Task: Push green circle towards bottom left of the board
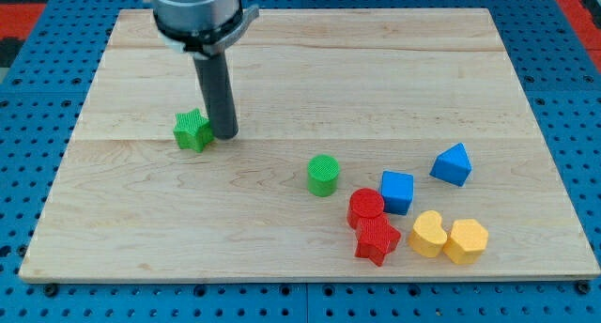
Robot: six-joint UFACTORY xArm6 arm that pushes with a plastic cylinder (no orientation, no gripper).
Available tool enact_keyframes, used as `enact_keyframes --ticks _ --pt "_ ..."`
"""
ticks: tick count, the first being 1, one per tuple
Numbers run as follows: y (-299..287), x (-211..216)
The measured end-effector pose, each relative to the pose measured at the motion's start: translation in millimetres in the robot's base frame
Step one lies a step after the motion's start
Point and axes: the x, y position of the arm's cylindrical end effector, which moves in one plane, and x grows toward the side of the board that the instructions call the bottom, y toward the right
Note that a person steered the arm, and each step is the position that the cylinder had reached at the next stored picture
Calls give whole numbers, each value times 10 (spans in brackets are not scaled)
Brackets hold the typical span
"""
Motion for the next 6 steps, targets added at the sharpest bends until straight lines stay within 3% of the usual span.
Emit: enact_keyframes --ticks 2,4,5,6 --pt "-961 -373" --pt "924 -542" --pt "1704 -1" --pt "1674 438"
